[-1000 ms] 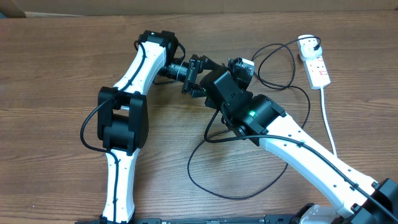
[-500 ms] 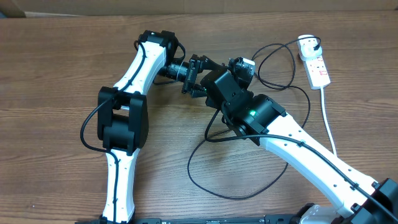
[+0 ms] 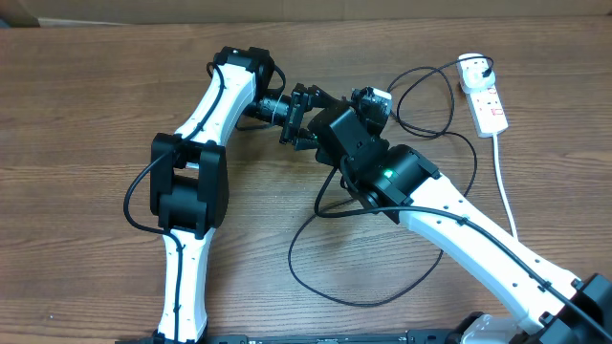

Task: Plug charger to phone and switch on socket

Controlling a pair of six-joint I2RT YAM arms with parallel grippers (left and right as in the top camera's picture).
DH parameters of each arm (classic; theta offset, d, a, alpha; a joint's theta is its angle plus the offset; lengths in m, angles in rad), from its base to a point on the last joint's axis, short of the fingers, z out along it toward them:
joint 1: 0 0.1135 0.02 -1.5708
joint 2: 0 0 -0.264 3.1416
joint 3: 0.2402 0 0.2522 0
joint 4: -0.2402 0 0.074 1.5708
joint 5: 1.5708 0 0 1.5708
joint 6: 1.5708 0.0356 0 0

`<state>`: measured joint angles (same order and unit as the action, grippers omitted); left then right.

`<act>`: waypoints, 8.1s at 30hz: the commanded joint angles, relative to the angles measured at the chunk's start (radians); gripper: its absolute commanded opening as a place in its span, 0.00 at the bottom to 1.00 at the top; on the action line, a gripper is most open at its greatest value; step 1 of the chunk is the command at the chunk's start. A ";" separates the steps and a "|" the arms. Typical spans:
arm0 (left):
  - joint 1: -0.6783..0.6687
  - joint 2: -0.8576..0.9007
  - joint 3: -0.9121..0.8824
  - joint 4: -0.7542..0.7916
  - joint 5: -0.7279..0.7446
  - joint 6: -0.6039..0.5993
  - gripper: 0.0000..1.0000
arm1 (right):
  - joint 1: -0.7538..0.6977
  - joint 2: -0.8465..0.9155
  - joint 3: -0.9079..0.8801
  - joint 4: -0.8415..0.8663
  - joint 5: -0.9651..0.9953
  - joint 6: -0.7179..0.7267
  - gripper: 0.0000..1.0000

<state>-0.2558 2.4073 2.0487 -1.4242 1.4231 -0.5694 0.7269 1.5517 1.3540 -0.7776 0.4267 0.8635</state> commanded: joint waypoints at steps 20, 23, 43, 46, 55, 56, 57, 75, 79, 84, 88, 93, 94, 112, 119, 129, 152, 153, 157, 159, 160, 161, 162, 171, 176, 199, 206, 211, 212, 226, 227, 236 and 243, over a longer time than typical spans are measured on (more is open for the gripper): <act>-0.007 0.003 0.024 0.000 0.033 0.024 0.63 | -0.005 0.013 0.021 0.006 0.029 0.001 0.12; -0.007 0.003 0.024 0.000 0.033 0.024 0.64 | -0.005 0.013 0.021 0.005 0.029 0.001 0.10; 0.017 0.003 0.024 0.074 0.069 0.115 0.66 | -0.005 0.002 0.029 -0.014 0.052 0.001 0.04; 0.047 0.000 0.024 0.062 0.119 0.197 0.69 | -0.005 -0.011 0.050 -0.025 0.052 0.001 0.04; 0.162 -0.105 0.024 0.002 0.122 0.391 0.77 | -0.005 -0.032 0.093 -0.044 0.056 0.000 0.04; 0.175 -0.127 0.024 0.003 0.122 0.407 0.78 | -0.005 -0.032 0.094 -0.044 0.055 0.000 0.04; 0.187 -0.150 0.024 0.002 0.119 0.427 0.78 | -0.005 -0.032 0.095 -0.043 0.055 0.001 0.04; 0.181 -0.750 0.024 -0.061 -0.552 0.529 0.78 | -0.226 -0.161 0.200 -0.035 -0.348 0.001 0.04; 0.120 -0.814 0.024 -0.046 -0.793 0.357 0.78 | -0.383 -0.160 0.200 0.016 -0.631 0.006 0.04; 0.043 -0.807 0.011 0.002 -1.031 0.048 0.93 | -0.519 -0.154 0.200 0.082 -0.909 0.085 0.04; -0.003 -0.779 0.002 0.137 -1.030 -0.154 1.00 | -0.572 -0.146 0.199 0.123 -1.062 0.179 0.04; -0.026 -0.738 0.002 0.229 -1.009 -0.539 0.97 | -0.588 -0.146 0.199 0.139 -1.134 0.351 0.04; -0.028 -0.729 0.002 0.229 -0.999 -0.613 0.96 | -0.588 -0.146 0.199 0.153 -1.151 0.385 0.04; -0.039 -0.647 0.002 0.494 -0.640 -0.921 0.87 | -0.538 -0.146 0.198 0.246 -1.241 0.669 0.04; -0.039 -0.647 0.002 0.494 -0.580 -0.971 0.73 | -0.523 -0.146 0.198 0.246 -1.239 0.682 0.04; -0.039 -0.647 0.002 0.494 -0.594 -1.000 0.59 | -0.501 -0.146 0.198 0.251 -1.240 0.708 0.04; -0.039 -0.647 0.002 0.494 -0.618 -1.017 0.35 | -0.486 -0.146 0.198 0.253 -1.244 0.708 0.04; -0.039 -0.647 0.002 0.494 -0.618 -1.017 0.34 | -0.486 -0.146 0.198 0.253 -1.244 0.708 0.04; -0.039 -0.647 0.002 0.495 -0.619 -1.017 0.30 | -0.486 -0.146 0.198 0.253 -1.244 0.708 0.04; -0.039 -0.647 0.002 0.495 -0.619 -1.017 0.26 | -0.486 -0.146 0.198 0.253 -1.244 0.708 0.04; -0.039 -0.647 0.002 0.495 -0.619 -1.017 0.24 | -0.485 -0.146 0.198 0.253 -1.244 0.708 0.04; -0.039 -0.647 0.002 0.495 -0.620 -1.017 0.21 | -0.484 -0.146 0.198 0.253 -1.244 0.708 0.04; -0.039 -0.647 0.002 0.495 -0.621 -1.017 0.19 | -0.484 -0.146 0.198 0.253 -1.244 0.708 0.04; -0.039 -0.647 0.002 0.495 -0.622 -1.017 0.04 | -0.451 -0.146 0.198 0.253 -1.237 0.707 0.14; -0.037 -0.647 0.002 0.498 -0.674 -1.000 0.04 | -0.451 -0.146 0.198 0.253 -1.238 0.700 0.20; 0.077 -0.641 -0.009 0.182 -1.379 -0.240 0.04 | -0.454 -0.137 0.196 -0.210 -0.583 0.096 1.00; 0.066 -0.597 -0.063 0.141 -1.305 0.012 0.04 | -0.454 -0.080 0.185 -0.349 -0.428 0.094 1.00; 0.057 -0.551 -0.097 0.142 -1.161 0.120 0.04 | -0.453 -0.025 0.170 -0.359 -0.428 0.039 1.00; 0.055 -0.545 -0.097 0.142 -1.137 0.141 0.04 | -0.453 -0.011 0.169 -0.360 -0.428 0.018 1.00; 0.051 -0.532 -0.097 0.127 -1.192 0.216 0.04 | -0.453 0.032 0.056 -0.326 -0.431 -0.033 1.00; 0.051 -0.532 -0.097 0.127 -1.195 0.214 0.04 | -0.453 0.033 0.043 -0.324 -0.431 -0.040 1.00; 0.045 -0.531 -0.097 0.125 -1.223 0.214 0.04 | -0.452 0.033 -0.070 -0.237 -0.428 -0.043 1.00; 0.044 -0.531 -0.097 0.116 -1.221 0.214 0.04 | -0.453 0.033 -0.206 -0.141 -0.427 0.030 0.85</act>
<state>-0.2031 1.8858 1.9396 -1.3087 0.2058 -0.3809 0.2729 1.5814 1.2064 -0.9562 -0.0181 0.8574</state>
